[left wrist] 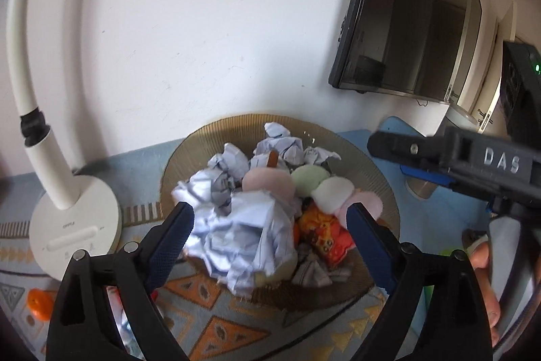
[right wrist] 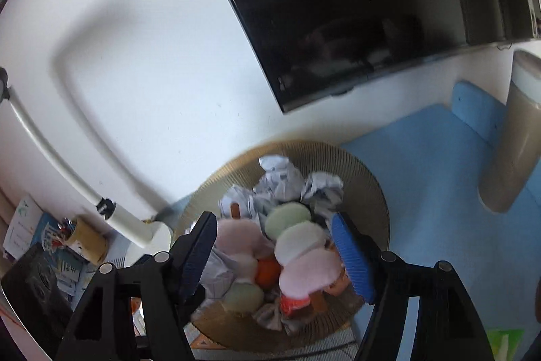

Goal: Organize objects
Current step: 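Carry the paper and plush stack over the woven bowl and open both tools, then move both open tools back toward the white cat plush and orange on the rug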

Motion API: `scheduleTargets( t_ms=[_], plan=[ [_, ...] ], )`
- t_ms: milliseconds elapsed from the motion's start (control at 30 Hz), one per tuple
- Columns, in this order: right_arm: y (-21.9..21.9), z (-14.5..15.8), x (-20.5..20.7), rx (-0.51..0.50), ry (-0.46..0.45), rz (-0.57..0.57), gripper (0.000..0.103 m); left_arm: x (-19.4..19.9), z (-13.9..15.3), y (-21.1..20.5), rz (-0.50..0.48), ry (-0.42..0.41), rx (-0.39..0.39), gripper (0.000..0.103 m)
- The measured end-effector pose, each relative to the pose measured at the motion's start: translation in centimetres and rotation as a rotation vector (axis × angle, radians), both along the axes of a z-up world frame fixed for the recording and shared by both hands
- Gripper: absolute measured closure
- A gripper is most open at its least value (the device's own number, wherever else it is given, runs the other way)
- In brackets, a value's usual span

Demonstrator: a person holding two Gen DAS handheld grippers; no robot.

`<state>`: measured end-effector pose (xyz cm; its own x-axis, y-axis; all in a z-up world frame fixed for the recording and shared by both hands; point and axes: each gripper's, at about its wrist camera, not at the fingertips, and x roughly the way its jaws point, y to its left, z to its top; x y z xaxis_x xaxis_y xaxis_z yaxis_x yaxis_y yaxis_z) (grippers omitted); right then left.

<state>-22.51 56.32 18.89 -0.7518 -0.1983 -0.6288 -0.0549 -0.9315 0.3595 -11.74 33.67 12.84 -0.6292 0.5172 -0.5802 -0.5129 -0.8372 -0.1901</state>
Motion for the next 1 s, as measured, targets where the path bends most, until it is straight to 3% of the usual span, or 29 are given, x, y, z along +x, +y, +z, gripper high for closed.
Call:
scheduleTargets(
  t_ms=[233,367,600,700,900,1000],
  plan=[
    [-1.3,-0.8,2.6,-0.001,-0.032,0.054,0.034,3.0,1.2,-4.0,0.056,-0.003,0.022,0.012],
    [-3.7,0.0,5.2,0.039,-0.005,0.099,0.034,5.6,2.2,-8.8,0.149,0.019,0.053,0.009],
    [-9.9,0.7,9.7,0.142,0.03,0.223,0.034,10.6,2.4,-17.1,0.326,0.066,0.011,0.001],
    [-12.6,0.3,11.4,0.191,0.037,0.272,0.034,12.3,1.4,-20.8,0.399,0.044,0.012,0.001],
    [-16.3,-1.3,13.4,0.201,0.011,0.342,0.033,13.8,-2.7,-26.2,0.55,0.0,-0.07,0.001],
    [-17.6,-2.6,13.7,0.213,-0.011,0.361,0.024,13.8,-5.2,-28.1,0.597,-0.057,-0.059,0.001]
  ],
)
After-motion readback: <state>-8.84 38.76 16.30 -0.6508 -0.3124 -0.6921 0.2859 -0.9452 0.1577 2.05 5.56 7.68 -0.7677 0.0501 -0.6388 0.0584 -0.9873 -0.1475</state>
